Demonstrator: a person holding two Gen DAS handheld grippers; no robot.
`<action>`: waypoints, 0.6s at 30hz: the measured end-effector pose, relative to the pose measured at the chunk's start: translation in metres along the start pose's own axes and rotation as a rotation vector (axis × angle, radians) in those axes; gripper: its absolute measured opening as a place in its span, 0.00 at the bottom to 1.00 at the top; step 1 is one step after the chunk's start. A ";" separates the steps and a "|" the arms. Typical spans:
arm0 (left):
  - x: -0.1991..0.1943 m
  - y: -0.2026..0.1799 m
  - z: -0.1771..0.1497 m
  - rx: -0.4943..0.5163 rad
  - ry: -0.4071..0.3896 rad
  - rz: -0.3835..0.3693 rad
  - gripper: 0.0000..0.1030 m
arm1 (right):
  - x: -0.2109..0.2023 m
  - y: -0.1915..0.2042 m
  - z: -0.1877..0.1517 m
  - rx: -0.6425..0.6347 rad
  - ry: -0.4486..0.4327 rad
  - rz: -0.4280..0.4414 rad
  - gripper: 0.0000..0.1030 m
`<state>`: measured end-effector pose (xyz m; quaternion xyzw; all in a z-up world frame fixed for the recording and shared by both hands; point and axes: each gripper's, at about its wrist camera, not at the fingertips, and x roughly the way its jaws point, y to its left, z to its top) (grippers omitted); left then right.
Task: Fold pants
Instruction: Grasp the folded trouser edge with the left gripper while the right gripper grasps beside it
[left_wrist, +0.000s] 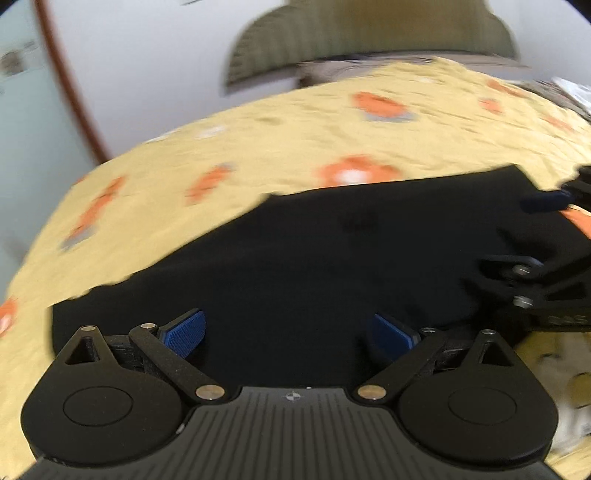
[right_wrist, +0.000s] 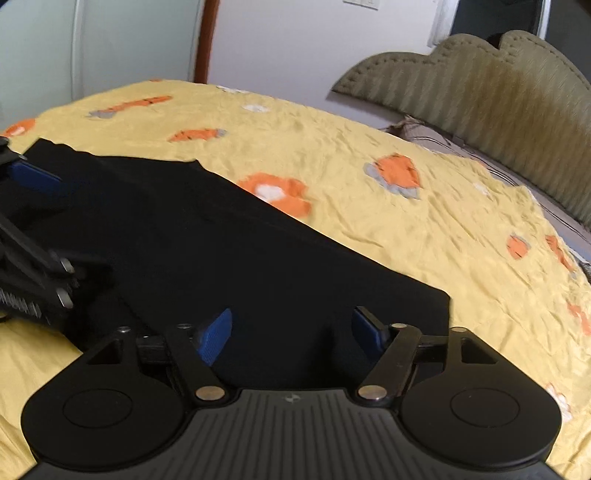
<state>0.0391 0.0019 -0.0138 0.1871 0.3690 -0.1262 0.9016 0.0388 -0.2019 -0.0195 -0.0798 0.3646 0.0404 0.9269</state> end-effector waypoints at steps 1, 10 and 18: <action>0.002 0.012 -0.004 -0.012 0.027 0.015 0.97 | 0.005 0.003 0.000 -0.010 0.008 0.018 0.81; -0.016 0.119 -0.049 -0.242 0.061 0.013 0.99 | 0.005 0.013 0.013 -0.014 -0.009 0.040 0.82; -0.007 0.148 -0.082 -0.179 0.135 0.127 0.98 | 0.018 0.067 0.024 -0.174 0.007 0.060 0.83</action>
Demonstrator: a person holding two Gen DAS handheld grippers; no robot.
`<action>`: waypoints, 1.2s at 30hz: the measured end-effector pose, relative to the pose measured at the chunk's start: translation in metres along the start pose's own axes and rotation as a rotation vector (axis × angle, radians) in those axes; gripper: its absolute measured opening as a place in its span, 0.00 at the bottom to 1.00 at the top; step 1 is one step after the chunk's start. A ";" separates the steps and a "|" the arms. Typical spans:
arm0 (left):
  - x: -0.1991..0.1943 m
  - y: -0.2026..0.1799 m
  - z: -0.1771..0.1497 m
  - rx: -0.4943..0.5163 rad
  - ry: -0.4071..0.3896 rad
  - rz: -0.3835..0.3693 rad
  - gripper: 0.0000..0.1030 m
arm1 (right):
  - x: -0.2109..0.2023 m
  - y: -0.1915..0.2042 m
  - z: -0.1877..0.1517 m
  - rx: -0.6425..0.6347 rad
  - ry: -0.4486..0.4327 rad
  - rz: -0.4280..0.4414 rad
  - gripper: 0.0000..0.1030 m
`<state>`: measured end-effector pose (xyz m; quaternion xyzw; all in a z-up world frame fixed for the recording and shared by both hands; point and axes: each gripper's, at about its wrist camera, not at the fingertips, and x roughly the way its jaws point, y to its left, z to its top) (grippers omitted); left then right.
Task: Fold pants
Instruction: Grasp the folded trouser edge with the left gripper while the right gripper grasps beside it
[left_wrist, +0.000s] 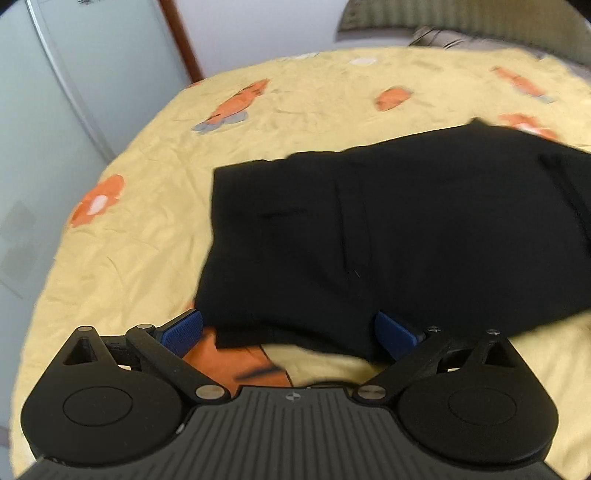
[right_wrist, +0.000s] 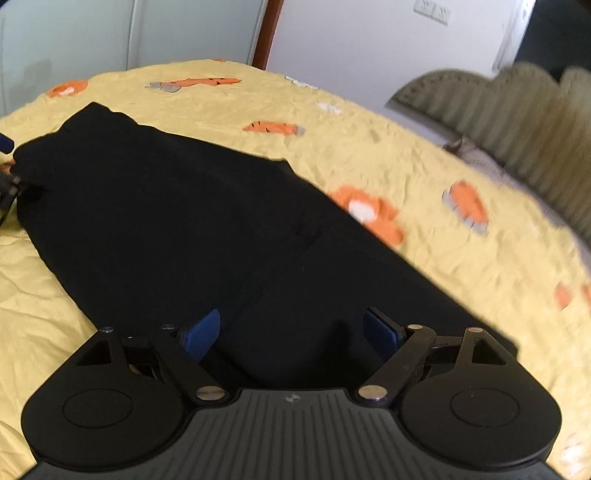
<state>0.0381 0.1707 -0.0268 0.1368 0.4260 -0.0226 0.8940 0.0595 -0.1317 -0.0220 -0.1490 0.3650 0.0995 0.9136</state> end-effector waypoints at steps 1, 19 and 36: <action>-0.003 0.004 -0.002 -0.006 -0.001 -0.039 0.98 | -0.006 0.009 0.006 -0.022 -0.036 -0.013 0.82; -0.023 0.153 -0.045 -0.957 0.042 -0.327 0.98 | 0.001 0.245 0.024 -0.890 -0.459 -0.042 0.82; 0.049 0.142 -0.031 -1.158 0.143 -0.650 0.99 | 0.024 0.247 0.055 -0.753 -0.413 0.140 0.12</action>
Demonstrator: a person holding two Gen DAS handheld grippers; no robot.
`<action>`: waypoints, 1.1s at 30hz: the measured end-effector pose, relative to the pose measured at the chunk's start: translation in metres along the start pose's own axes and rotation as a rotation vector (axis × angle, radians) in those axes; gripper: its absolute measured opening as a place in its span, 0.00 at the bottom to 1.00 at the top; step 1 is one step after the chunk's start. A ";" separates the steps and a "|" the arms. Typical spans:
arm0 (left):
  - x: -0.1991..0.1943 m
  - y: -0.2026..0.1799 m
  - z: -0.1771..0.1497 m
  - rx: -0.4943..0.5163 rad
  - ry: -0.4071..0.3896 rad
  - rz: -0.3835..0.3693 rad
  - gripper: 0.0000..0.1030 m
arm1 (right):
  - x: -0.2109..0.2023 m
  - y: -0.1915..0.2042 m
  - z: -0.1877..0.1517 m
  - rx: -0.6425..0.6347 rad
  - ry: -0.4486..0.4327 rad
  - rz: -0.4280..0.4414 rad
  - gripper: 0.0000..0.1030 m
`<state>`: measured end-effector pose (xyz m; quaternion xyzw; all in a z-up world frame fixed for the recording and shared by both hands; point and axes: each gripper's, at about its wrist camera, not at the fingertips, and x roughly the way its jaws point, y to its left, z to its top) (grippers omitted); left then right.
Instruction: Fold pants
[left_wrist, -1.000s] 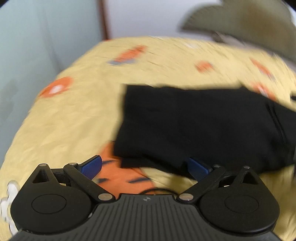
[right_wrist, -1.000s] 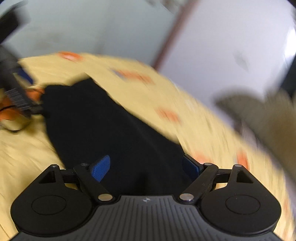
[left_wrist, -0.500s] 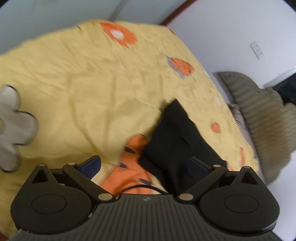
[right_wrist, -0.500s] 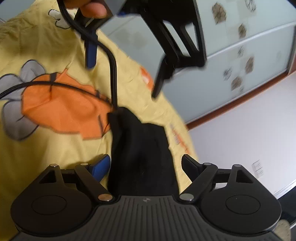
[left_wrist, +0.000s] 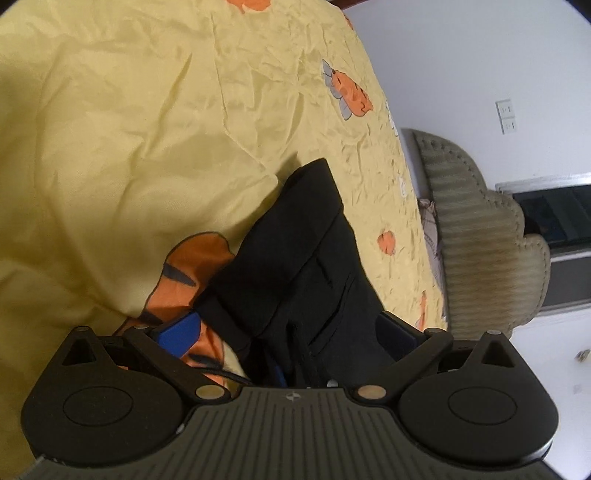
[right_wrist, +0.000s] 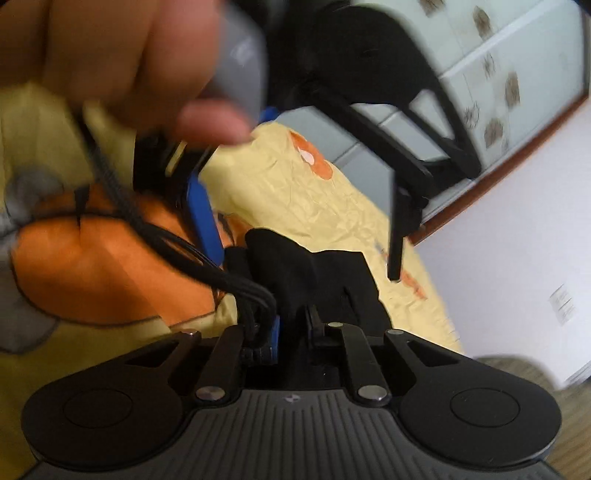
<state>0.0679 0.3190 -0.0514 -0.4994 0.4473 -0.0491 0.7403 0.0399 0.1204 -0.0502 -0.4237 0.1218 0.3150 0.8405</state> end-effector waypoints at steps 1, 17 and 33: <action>0.001 0.001 0.002 -0.017 -0.002 -0.003 0.99 | -0.004 -0.003 0.001 0.008 0.006 0.025 0.13; -0.046 -0.020 -0.001 0.128 -0.246 0.212 0.98 | -0.024 0.038 -0.009 -0.146 0.024 -0.039 0.20; -0.134 -0.062 0.009 0.426 -0.734 0.734 0.97 | -0.016 0.030 -0.003 -0.079 -0.023 -0.125 0.57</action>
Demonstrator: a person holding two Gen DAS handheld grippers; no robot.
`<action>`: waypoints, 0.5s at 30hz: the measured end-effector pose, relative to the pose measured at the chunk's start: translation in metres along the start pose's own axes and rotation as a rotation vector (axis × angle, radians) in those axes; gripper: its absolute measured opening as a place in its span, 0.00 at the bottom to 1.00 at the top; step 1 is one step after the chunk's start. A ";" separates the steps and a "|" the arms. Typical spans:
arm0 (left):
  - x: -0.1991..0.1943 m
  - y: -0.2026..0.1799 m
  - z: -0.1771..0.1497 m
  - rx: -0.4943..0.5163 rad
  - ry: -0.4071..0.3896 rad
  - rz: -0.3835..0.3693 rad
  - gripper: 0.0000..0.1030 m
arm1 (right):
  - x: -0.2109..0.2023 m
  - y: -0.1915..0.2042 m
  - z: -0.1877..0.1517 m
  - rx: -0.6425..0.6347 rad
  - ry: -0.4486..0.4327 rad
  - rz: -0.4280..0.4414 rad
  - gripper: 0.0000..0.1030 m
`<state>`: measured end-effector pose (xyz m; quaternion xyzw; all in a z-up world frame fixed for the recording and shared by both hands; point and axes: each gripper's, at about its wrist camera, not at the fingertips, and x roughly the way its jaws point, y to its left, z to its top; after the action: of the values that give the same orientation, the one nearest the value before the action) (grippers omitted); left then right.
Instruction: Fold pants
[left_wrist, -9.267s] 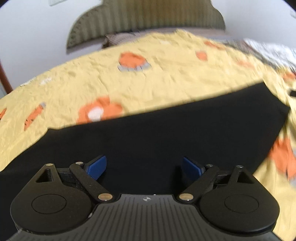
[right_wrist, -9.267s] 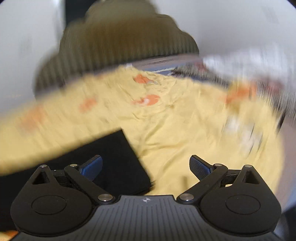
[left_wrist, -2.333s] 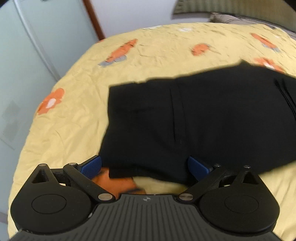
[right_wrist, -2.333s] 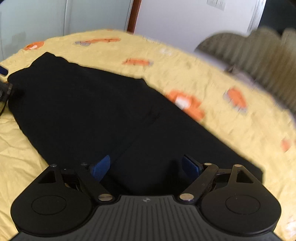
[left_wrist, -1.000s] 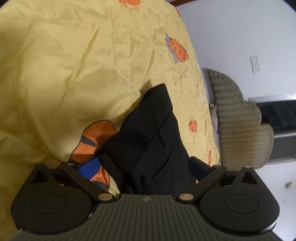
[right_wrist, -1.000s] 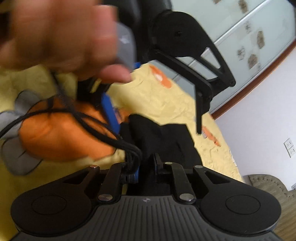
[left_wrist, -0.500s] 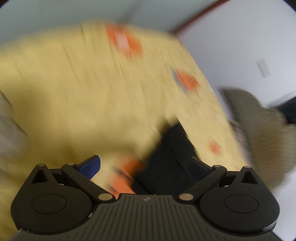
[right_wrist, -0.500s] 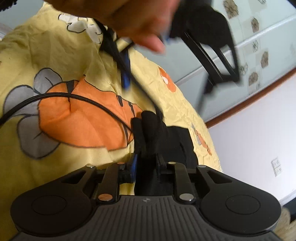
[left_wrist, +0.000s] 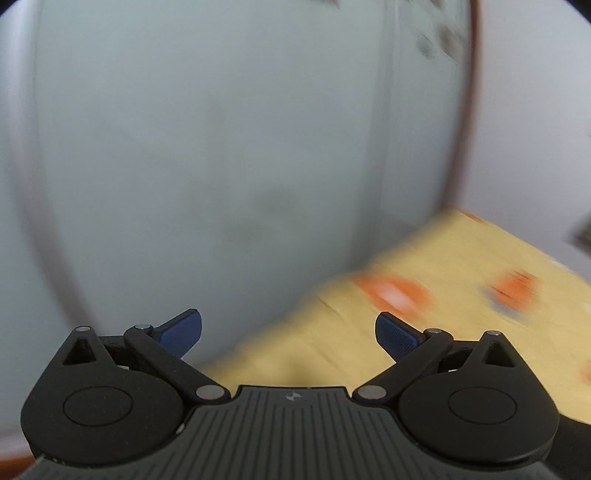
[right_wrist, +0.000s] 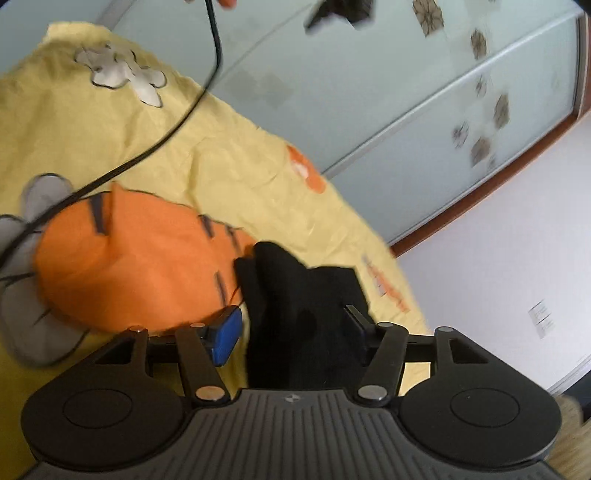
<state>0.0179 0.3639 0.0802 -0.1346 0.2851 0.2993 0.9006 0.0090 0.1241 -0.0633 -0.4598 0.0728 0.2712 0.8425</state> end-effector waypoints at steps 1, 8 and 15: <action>0.007 -0.004 -0.005 -0.011 0.068 -0.092 0.97 | 0.004 -0.002 0.002 0.002 0.001 -0.001 0.56; 0.064 -0.042 -0.044 -0.146 0.467 -0.521 0.98 | 0.008 -0.018 -0.001 0.132 -0.002 0.094 0.18; 0.076 -0.079 -0.056 -0.132 0.515 -0.621 0.98 | -0.020 -0.111 -0.023 0.621 -0.087 0.244 0.13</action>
<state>0.0921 0.3132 -0.0041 -0.3422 0.4273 -0.0125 0.8368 0.0534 0.0500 0.0121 -0.1572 0.1704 0.3545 0.9059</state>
